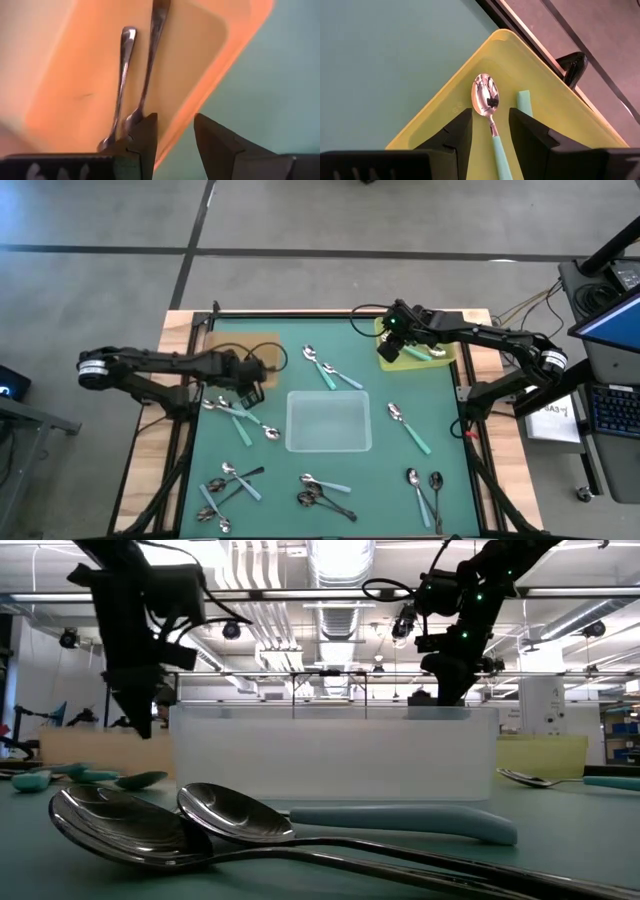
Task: Sort silverware by color (type)
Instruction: Put the blue spoon into the white bin
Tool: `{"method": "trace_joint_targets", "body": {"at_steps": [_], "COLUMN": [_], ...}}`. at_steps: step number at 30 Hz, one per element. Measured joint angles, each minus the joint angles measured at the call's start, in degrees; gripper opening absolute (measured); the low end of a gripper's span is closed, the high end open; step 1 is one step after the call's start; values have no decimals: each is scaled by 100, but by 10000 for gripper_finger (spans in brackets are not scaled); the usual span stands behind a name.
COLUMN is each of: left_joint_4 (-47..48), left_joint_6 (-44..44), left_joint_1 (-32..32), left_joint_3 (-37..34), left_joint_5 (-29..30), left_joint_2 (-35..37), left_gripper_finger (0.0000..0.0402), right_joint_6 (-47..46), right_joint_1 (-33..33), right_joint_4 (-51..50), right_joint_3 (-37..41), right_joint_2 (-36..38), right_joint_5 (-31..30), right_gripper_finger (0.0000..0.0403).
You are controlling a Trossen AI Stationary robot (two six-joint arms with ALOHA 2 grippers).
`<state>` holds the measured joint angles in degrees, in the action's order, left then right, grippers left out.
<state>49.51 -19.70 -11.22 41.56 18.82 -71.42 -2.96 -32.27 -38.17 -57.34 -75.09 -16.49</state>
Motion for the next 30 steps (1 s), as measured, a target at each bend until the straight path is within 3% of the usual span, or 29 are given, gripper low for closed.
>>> {"method": "trace_joint_targets", "body": {"at_steps": [6,14,21,30], "left_joint_4": [-13,389,1020,546], "left_joint_6": [178,161,-572,-788], "left_joint_1": [-388,-123,722,2032], "left_joint_3": [185,635,610,-295], "left_joint_5": [130,-57,-1356,-1021], "left_joint_2": [25,420,971,1020], "left_gripper_finger": [113,113,113,113], "right_joint_6": [0,0,0,0], "right_joint_1": [1,2,0,1], "right_joint_4": [0,0,0,0], "right_joint_3": [0,0,0,0], "right_joint_2": [0,0,0,0], "right_joint_5": [2,1,0,2], "right_gripper_finger": [121,121,121,121]}}
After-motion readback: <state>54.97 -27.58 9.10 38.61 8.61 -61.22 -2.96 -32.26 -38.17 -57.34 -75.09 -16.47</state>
